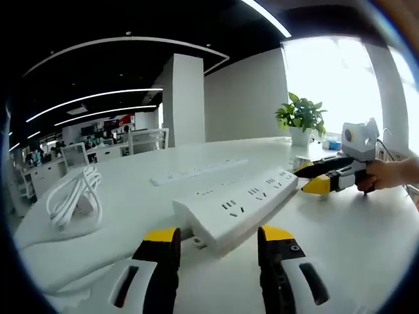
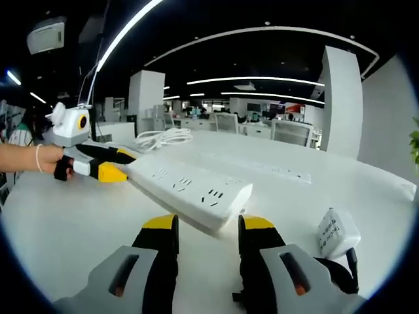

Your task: Straighten the power strip on the desk, plug the charger into it

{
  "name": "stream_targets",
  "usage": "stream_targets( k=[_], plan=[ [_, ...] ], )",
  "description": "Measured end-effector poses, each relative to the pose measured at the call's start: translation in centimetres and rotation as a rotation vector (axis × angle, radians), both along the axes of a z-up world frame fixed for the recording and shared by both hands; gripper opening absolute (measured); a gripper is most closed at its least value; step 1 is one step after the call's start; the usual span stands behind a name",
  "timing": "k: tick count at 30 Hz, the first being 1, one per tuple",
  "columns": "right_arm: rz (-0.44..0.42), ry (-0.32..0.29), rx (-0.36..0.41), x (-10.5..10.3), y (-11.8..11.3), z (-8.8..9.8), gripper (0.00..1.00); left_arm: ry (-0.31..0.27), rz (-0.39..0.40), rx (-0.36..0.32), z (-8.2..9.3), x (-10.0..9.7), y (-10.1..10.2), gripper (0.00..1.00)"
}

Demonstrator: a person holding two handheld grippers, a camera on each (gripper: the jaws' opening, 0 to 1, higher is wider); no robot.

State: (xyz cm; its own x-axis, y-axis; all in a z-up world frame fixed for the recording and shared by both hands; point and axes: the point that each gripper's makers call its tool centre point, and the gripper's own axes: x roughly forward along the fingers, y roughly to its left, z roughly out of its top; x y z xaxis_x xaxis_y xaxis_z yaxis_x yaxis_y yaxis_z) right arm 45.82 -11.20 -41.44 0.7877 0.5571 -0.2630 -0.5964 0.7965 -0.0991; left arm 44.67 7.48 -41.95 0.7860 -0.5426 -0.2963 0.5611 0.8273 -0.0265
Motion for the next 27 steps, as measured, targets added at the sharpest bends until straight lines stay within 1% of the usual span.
stream_targets(
  k=[3, 4, 8, 12, 17, 19, 22, 25, 27],
  plan=[
    [-0.008, -0.003, 0.012, -0.1, -0.2, 0.3, 0.39, -0.013, 0.021, 0.002, 0.4, -0.1, 0.4, 0.58],
    [-0.008, -0.004, 0.015, -0.2, -0.2, 0.3, 0.39, -0.020, 0.026, 0.002, 0.5, -0.1, 0.5, 0.59],
    [-0.008, -0.016, 0.032, -0.4, -0.2, 0.9, 0.40, -0.020, 0.034, -0.016, 0.6, -0.4, 0.9, 0.59],
    [-0.007, -0.025, 0.068, -1.3, -0.1, 1.7, 0.40, -0.023, 0.031, -0.016, 0.2, -1.0, 1.1, 0.59],
    [0.014, -0.056, 0.066, -2.0, 0.0, 2.7, 0.42, -0.021, 0.026, -0.034, 0.1, -2.0, 1.3, 0.60],
    [0.017, -0.057, 0.071, -2.4, 0.0, 2.9, 0.42, -0.028, 0.017, -0.034, 0.2, -2.4, 1.3, 0.60],
    [0.026, -0.076, 0.063, -3.0, -0.1, 3.4, 0.44, -0.040, 0.012, -0.029, 0.4, -3.0, 1.4, 0.61],
    [0.032, -0.089, 0.072, -3.7, -0.3, 3.8, 0.47, -0.052, 0.008, -0.055, 1.0, -3.5, 1.4, 0.61],
    [0.040, -0.088, 0.081, -4.0, -0.4, 3.8, 0.48, -0.063, 0.007, -0.057, 1.3, -3.8, 1.5, 0.62]
  ],
)
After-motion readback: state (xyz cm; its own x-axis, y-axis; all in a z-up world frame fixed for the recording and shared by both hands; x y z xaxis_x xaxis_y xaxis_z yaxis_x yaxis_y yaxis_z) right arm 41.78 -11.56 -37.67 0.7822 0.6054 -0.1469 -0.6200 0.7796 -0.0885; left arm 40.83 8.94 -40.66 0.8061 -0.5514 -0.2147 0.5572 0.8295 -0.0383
